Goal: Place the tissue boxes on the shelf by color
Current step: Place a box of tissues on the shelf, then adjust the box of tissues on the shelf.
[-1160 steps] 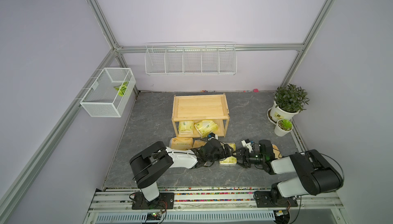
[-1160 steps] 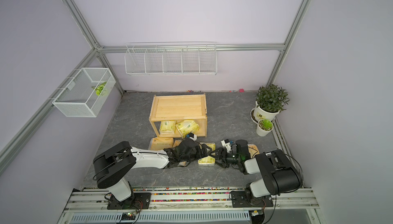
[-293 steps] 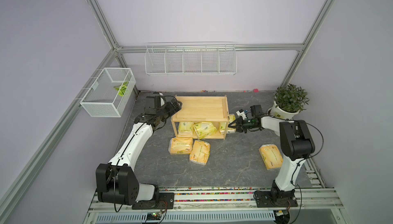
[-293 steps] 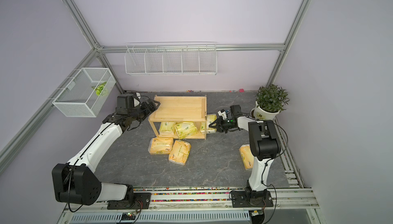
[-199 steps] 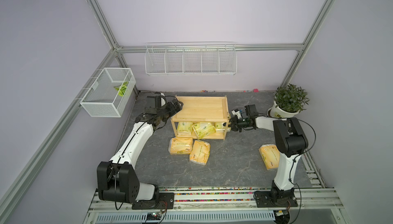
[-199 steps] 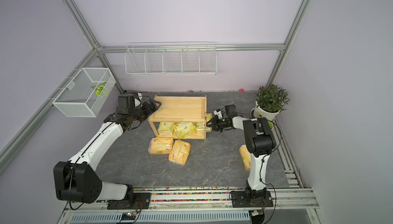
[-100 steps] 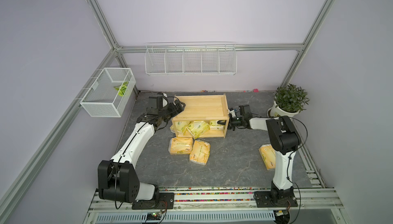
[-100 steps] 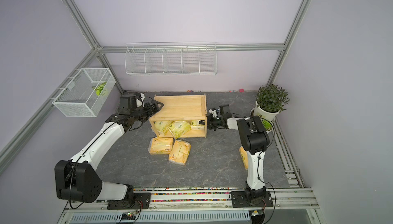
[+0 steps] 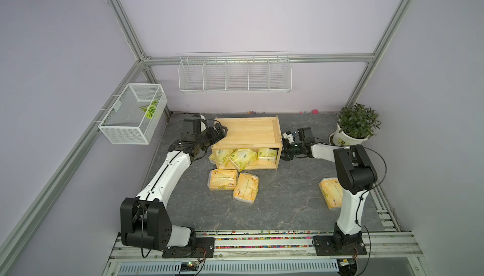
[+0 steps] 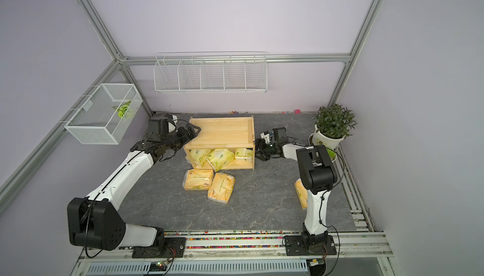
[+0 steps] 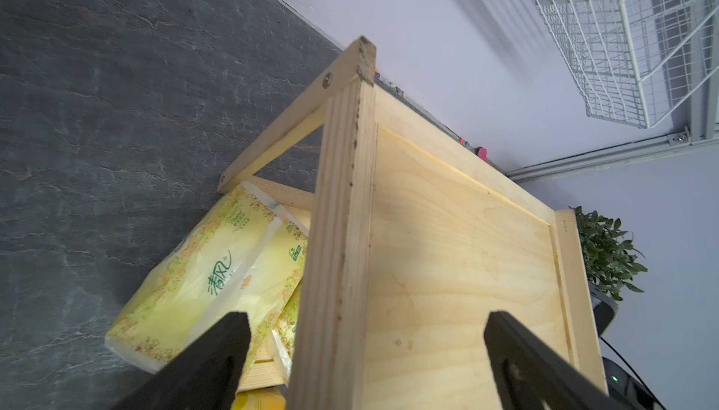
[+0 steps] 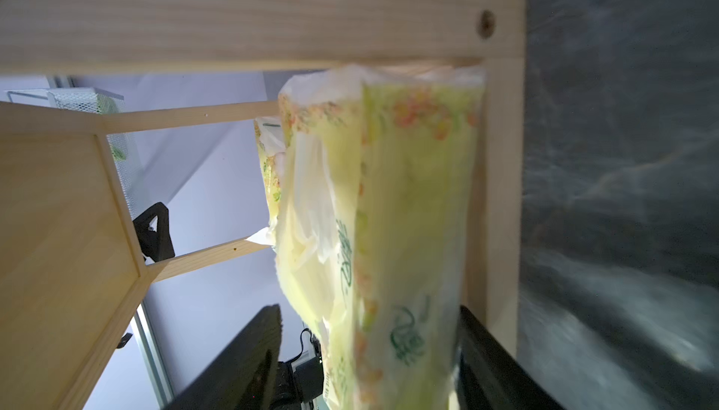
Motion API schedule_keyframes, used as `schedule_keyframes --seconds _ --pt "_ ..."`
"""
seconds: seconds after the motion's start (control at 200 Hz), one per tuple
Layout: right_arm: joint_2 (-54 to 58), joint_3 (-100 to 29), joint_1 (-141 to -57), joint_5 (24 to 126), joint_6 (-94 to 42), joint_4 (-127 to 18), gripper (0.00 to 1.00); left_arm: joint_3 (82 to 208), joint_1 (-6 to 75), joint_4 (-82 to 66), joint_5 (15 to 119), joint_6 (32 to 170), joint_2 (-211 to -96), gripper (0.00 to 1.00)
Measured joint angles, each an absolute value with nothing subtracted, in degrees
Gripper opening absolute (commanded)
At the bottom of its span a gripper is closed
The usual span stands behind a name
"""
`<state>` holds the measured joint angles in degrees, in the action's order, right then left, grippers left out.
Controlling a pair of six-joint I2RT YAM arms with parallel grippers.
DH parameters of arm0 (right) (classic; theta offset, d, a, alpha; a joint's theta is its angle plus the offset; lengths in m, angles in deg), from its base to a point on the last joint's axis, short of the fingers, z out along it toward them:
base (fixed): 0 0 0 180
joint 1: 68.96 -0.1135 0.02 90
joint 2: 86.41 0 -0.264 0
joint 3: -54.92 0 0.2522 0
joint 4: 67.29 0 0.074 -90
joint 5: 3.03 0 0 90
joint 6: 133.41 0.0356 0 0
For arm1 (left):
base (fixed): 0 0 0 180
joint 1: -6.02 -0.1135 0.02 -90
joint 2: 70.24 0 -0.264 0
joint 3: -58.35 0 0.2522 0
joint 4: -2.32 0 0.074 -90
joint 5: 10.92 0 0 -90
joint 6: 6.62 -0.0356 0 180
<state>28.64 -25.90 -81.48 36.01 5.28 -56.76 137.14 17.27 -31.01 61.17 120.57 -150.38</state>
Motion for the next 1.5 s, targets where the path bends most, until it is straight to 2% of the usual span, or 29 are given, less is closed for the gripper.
schedule_keyframes --seconds 0.375,0.62,1.065,1.285,1.505 --pt "24.29 -21.88 -79.33 38.85 3.42 -53.98 0.74 136.62 14.98 -33.90 73.54 121.77 -140.37 1.00" --pt "21.47 -20.83 -79.25 39.99 3.14 -53.50 0.74 129.67 10.52 -34.80 76.58 124.92 -138.62 1.00" --pt "18.41 -17.12 -75.57 43.35 3.53 -53.19 0.73 128.64 4.86 -39.10 74.90 126.91 -151.04 1.00" --pt "17.99 -17.07 -74.55 44.58 5.02 -53.09 0.73 132.71 3.26 -41.94 74.15 125.92 -156.74 1.00" --pt "17.99 -17.14 -74.46 44.23 7.25 -54.31 0.72 135.20 1.93 -38.53 65.11 124.94 -162.12 1.00"
